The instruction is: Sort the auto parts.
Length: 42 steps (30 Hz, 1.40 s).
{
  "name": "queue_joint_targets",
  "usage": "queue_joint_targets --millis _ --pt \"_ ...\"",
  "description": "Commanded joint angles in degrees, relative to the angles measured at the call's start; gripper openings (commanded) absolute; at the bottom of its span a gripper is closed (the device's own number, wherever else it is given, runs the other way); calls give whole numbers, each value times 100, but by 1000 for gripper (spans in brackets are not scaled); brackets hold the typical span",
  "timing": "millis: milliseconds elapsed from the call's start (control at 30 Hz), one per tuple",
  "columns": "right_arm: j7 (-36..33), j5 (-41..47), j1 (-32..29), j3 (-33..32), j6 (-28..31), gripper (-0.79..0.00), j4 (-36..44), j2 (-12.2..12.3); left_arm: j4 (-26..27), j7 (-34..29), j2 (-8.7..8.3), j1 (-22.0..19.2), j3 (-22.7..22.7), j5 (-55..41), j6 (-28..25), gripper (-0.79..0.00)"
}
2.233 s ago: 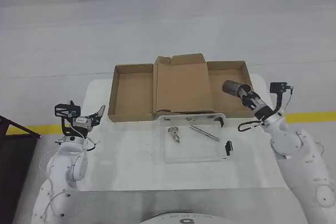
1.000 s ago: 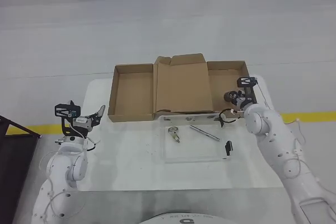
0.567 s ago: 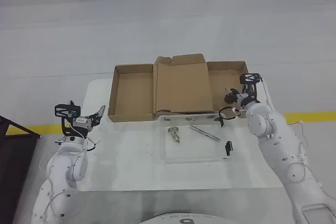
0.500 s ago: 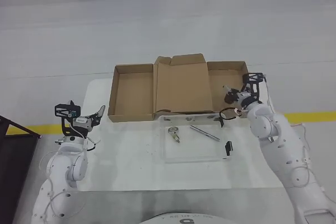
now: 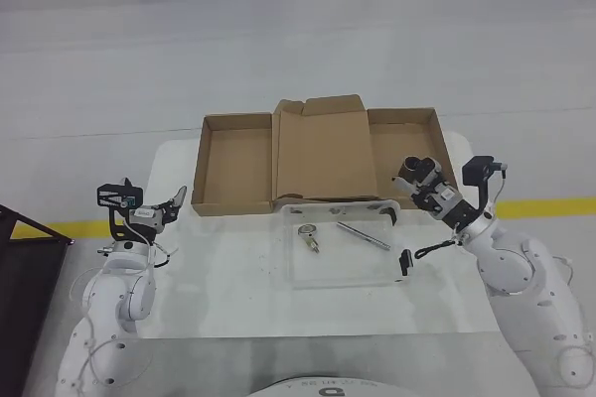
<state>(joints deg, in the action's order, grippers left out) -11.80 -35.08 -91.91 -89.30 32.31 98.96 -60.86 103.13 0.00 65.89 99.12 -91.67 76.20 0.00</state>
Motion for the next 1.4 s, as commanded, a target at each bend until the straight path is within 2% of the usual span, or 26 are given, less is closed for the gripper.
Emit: queue_joint_targets --millis 0,167,200,300,400,433,567,600,700,767,800,867,900,1367 --pt "-1 0 0 0 0 0 0 0 0 0 0 0 0 0 0 0" --pt "-118 -107 11 52 13 0 43 3 0 0 0 0 0 0 0 0" --pt "-170 -309 0 85 71 0 118 9 0 0 0 0 0 0 0 0" --pt "-451 -1167 -101 139 978 0 382 73 0 0 0 0 0 0 0 0" --pt "-419 -2330 -320 227 1236 0 694 104 0 0 0 0 0 0 0 0" --pt "-358 -2684 -393 286 1220 0 774 105 0 0 0 0 0 0 0 0" --pt "-236 -4057 -553 554 706 -108 932 99 0 0 0 0 0 0 0 0" --pt "-228 -4290 -566 650 546 -151 941 91 0 0 0 0 0 0 0 0" --pt "-279 -4781 -534 910 370 -206 908 80 0 0 0 0 0 0 0 0" --pt "-381 -4990 -492 1053 270 -249 879 72 0 0 0 0 0 0 0 0" --pt "-443 -5076 -464 1126 210 -305 868 65 0 0 0 0 0 0 0 0" --pt "-585 -5224 -405 1264 151 -342 839 55 0 0 0 0 0 0 0 0" --pt "-674 -5292 -373 1331 122 -394 812 50 0 0 0 0 0 0 0 0" --pt "-1601 -5010 400 1889 -117 -422 -2 -65 0 0 0 0 0 0 0 0"
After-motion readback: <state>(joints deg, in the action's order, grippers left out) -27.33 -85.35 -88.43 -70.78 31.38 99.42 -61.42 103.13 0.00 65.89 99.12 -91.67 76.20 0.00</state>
